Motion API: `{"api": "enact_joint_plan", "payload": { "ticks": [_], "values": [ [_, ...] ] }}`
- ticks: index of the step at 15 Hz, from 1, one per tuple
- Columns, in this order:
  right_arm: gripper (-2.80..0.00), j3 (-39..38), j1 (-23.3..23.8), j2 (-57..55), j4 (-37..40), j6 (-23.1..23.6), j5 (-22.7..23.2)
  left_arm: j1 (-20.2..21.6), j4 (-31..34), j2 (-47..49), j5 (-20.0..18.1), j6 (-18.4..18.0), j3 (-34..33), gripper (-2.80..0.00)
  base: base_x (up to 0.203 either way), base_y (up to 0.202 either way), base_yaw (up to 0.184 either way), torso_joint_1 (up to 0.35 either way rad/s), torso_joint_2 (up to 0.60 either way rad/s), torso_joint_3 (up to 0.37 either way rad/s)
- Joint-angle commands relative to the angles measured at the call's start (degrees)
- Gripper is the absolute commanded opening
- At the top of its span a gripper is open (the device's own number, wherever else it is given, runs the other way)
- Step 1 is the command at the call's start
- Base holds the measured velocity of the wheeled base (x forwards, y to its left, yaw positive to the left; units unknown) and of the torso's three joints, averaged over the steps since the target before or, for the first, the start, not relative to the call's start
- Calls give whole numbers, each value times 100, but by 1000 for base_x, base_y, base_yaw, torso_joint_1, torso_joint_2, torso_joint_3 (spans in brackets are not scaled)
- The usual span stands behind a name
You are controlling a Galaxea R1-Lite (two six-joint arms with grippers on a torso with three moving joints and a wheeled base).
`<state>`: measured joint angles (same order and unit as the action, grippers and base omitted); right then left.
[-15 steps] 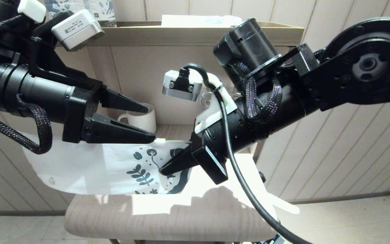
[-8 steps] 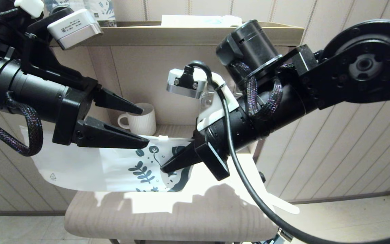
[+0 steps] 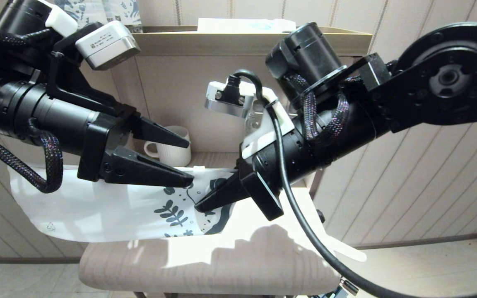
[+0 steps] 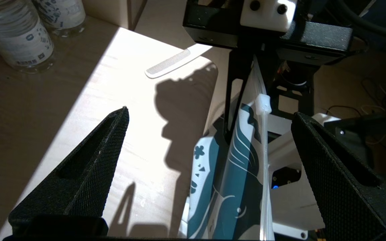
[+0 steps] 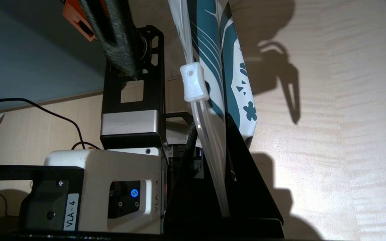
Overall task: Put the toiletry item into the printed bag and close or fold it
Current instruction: Hand it to the other hand
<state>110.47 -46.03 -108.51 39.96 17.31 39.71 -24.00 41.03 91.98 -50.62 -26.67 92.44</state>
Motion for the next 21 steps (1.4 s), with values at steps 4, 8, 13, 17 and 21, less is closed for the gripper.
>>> {"api": "enact_joint_plan", "payload": {
  "ticks": [4,8,13,17,21],
  "values": [
    [-280,1,4,-4,12,-61,142,1,-156,57,-26,65,2,0,0,0,0,0,0,0],
    [-280,1,-2,-4,-23,-73,142,-25,-177,57,-26,65,20,0,0,0,0,0,0,0],
    [-280,1,6,-4,-23,-88,151,-87,-358,92,-35,223,-24,0,0,0,0,0,0,0],
    [-280,1,-2,5,-23,-79,151,-87,-367,57,-35,190,-81,0,0,0,0,0,0,0],
    [-280,1,-1,-1,-23,-79,156,-87,-534,91,-79,224,-171,-280,0,0,0,0,0,0]
  ]
}}
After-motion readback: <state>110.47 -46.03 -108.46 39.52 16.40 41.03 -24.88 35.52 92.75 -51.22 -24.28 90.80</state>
